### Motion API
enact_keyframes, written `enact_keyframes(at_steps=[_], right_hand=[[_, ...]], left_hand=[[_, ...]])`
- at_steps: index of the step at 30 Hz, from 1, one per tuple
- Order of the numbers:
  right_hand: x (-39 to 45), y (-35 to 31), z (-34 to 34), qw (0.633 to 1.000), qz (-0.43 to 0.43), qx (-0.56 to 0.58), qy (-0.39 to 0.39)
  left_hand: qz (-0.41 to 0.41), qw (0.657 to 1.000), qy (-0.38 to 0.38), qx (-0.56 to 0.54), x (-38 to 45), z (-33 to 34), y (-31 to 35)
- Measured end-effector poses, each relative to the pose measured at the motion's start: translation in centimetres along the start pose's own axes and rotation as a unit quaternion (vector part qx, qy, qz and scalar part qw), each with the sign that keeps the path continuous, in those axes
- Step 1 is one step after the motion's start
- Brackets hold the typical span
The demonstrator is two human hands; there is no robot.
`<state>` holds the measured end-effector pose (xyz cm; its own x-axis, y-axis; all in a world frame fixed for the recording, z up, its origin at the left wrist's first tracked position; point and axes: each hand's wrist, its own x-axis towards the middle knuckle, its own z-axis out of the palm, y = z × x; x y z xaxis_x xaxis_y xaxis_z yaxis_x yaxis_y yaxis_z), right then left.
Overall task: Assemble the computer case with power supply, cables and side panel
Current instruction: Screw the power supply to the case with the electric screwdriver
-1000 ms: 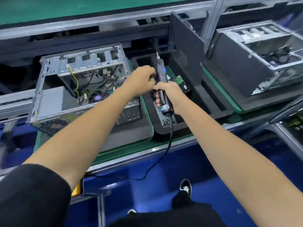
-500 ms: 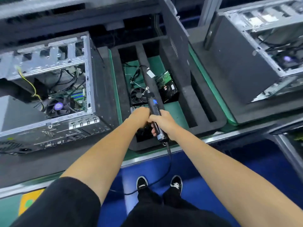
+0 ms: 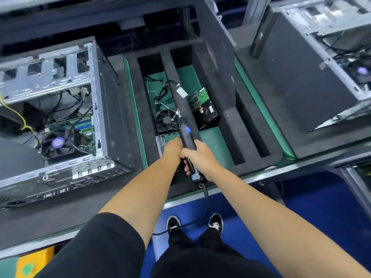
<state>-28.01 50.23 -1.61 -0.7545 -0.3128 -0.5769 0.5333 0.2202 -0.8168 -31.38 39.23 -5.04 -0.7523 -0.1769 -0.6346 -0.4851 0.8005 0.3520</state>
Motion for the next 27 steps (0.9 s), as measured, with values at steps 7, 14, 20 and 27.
enact_keyframes(at_steps=[7, 14, 20, 27], right_hand=[[0.23, -0.33, -0.71, 0.999, 0.009, 0.033, -0.032], [0.13, -0.54, -0.81, 0.998, 0.012, 0.036, -0.042], [0.00, -0.49, -0.80, 0.999, 0.009, 0.033, -0.042], [0.07, -0.39, -0.90, 0.998, 0.009, 0.035, -0.048]], left_hand=[[-0.007, 0.988, 0.042, -0.146, -0.36, 0.54, -0.17], [0.002, 0.999, 0.035, -0.039, -0.60, 0.06, -0.14], [-0.002, 1.000, 0.027, 0.001, -0.69, 0.13, -0.44], [-0.020, 0.996, 0.039, -0.083, -0.48, 0.18, -0.35]])
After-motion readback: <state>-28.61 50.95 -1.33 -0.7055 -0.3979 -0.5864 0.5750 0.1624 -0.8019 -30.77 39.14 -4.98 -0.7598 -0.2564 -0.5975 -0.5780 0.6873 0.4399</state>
